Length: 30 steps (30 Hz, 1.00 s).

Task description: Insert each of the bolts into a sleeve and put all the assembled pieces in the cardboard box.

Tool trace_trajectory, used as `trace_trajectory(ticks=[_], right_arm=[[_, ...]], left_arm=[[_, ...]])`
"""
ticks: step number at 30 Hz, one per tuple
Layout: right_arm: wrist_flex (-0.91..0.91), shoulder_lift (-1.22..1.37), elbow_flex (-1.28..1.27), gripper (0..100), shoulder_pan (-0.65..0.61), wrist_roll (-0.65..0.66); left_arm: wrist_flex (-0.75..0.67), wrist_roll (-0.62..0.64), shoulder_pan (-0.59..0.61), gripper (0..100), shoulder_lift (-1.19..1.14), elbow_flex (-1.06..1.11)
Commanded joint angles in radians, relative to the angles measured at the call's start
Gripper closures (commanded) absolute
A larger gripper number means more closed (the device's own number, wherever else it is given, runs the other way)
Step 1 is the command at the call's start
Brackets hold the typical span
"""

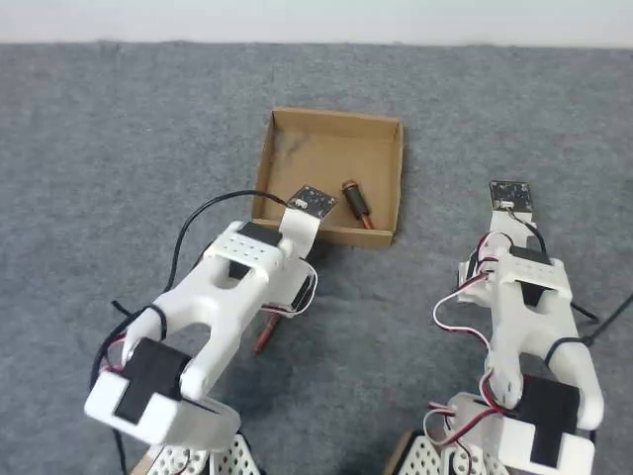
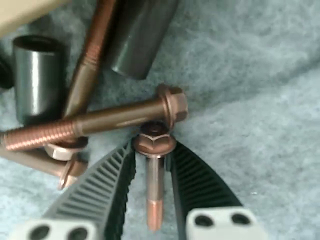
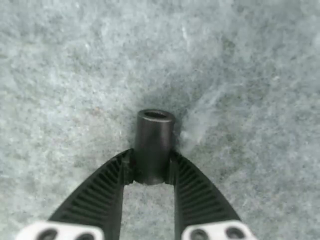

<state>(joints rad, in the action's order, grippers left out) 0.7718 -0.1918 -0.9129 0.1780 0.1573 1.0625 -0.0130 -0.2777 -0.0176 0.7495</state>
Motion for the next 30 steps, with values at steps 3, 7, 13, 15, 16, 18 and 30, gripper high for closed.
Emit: trace_trajectory(ticks=[3, 7, 13, 15, 16, 18, 30], right_arm=[[-0.015, -0.010, 0.049, 99.1, -0.005, 0.008], [-0.015, -0.010, 0.049, 99.1, -0.005, 0.008], [-0.015, -0.010, 0.049, 99.1, -0.005, 0.006], [-0.015, -0.010, 0.049, 99.1, -0.007, 0.006], [-0.015, -0.010, 0.049, 99.1, -0.007, 0.006], [-0.015, -0.010, 0.049, 99.1, -0.007, 0.006], [0.001, -0.016, 0.048, 99.1, -0.013, 0.005]], left_arm=[[-0.031, -0.041, 0.000, 99, 0.034, 0.007], [-0.064, -0.058, -0.003, 99, 0.123, 0.077], [-0.112, -0.058, 0.005, 99, 0.276, 0.185], [-0.112, -0.055, 0.005, 99, 0.333, 0.213], [-0.112, -0.054, 0.005, 99, 0.361, 0.223], [-0.106, -0.052, 0.005, 99, 0.416, 0.234], [-0.112, 0.172, 0.203, 99, 0.746, 0.297]])
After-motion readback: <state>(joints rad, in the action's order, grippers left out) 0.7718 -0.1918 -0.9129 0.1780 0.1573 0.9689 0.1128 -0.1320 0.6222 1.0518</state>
